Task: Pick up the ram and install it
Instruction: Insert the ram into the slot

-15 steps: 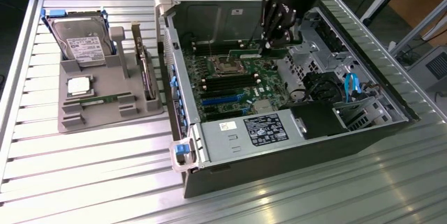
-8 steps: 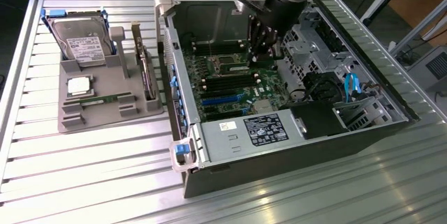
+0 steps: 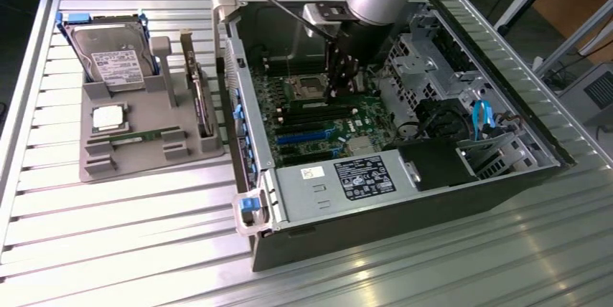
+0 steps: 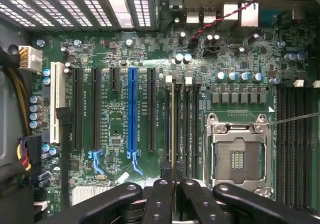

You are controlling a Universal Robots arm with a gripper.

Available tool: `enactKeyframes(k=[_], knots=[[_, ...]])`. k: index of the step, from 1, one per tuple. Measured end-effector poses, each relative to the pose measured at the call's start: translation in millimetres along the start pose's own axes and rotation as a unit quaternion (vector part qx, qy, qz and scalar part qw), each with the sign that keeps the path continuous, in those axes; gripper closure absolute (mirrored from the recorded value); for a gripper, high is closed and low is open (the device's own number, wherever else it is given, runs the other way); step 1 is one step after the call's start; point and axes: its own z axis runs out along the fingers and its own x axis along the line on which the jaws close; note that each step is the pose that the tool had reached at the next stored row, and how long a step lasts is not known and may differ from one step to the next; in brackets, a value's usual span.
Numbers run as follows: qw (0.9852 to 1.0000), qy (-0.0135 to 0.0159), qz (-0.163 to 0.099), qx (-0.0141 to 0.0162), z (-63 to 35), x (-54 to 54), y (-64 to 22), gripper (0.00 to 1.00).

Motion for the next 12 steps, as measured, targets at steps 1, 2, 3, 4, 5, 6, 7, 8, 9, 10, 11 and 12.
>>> enactKeyframes(k=[1, 2, 3, 4, 5, 6, 7, 8, 9, 10, 11, 12], knots=[[1.0, 0.0, 0.0, 0.0, 2.4, 0.0, -0.2, 0.88], [1.0, 0.0, 0.0, 0.0, 5.7, 0.1, -0.4, 0.88], [1.0, 0.0029, 0.0, 0.0, 8.8, 0.3, -0.7, 0.88], [1.0, 0.0033, 0.0, 0.0, 11.9, 0.3, -0.9, 0.88], [1.0, 0.0033, 0.0, 0.0, 13.4, 0.3, -1.0, 0.88], [1.0, 0.0034, 0.0, 0.0, 15.2, 0.3, -0.2, 0.88], [1.0, 0.0034, 0.0, 0.0, 15.7, 0.3, 0.1, 0.88], [1.0, 0.0031, 0.0, 0.0001, 16.6, 0.2, 0.0, 0.88], [1.0, 0.0033, 0.0, 0.0, 17.7, 0.3, -0.1, 0.88], [1.0, 0.0034, 0.0, -0.0001, 18.9, 0.3, -0.1, 0.88], [1.0, 0.003, 0.0, 0.0002, 21.9, 0.1, -0.4, 0.88], [1.0, 0.0034, 0.0, -0.0001, 22.4, 0.2, 1.6, 0.88]])
